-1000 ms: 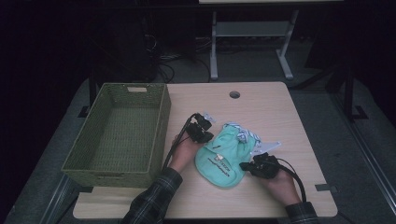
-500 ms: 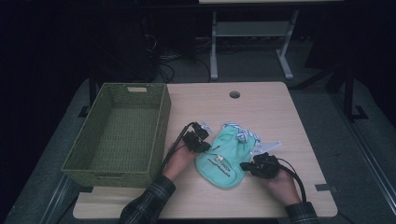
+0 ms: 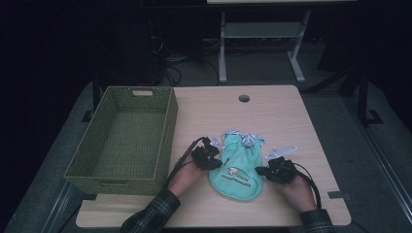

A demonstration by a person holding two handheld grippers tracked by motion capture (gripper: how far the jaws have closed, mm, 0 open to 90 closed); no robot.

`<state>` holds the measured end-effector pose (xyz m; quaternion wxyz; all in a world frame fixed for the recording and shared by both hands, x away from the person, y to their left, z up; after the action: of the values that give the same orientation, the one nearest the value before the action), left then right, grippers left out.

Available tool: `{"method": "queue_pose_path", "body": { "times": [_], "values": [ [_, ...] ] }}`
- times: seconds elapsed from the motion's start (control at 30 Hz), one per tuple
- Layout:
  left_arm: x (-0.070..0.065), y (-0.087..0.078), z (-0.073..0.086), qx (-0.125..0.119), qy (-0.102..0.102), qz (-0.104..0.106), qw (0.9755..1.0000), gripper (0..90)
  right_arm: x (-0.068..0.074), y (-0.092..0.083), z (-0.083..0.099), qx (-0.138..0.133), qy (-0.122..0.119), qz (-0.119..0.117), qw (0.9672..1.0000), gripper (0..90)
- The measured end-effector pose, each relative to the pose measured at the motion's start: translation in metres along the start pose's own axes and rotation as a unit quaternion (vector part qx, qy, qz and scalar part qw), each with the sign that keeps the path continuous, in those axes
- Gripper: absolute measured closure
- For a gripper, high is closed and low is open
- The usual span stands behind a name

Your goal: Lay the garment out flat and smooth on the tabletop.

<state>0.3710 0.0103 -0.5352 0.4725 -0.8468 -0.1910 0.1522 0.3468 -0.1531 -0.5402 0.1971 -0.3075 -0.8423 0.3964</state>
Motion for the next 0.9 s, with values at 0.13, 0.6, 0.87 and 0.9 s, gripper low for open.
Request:
{"method": "queue_pose_path", "body": {
  "times": [0.13, 0.6, 0.87, 0.9],
  "values": [
    [-0.009, -0.001, 0.003, -0.002, 0.004, 0.011, 0.9999, 89.3, -0.005, -0.002, 0.001, 0.000, 0.007, 0.005, 1.0000, 89.5],
    [-0.056, 0.006, -0.001, -0.009, 0.026, 0.062, 0.9977, 89.4, -0.027, -0.008, 0.006, -0.002, 0.023, 0.026, 0.9994, 89.6],
    [-0.023, -0.013, -0.016, -0.041, -0.005, 0.025, 0.9988, 80.4, -0.028, -0.008, 0.006, -0.002, 0.022, 0.030, 0.9993, 89.5],
    [-0.017, -0.015, -0.018, -0.045, -0.017, 0.020, 0.9987, 78.6, -0.027, -0.009, 0.006, -0.003, 0.019, 0.032, 0.9993, 89.4]
  ]
}}
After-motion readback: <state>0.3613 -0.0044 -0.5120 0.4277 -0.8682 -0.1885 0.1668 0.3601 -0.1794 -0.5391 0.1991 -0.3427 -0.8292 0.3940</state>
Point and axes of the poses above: each handheld gripper's, and its own axes: y roughly forward along the jaws, z roughly out of its underside, x roughly to its left, the point moved 10 cm from there along y, roughly forward along the jaws, and after that the axes turned 3 degrees about x, right-handed, at the moved point
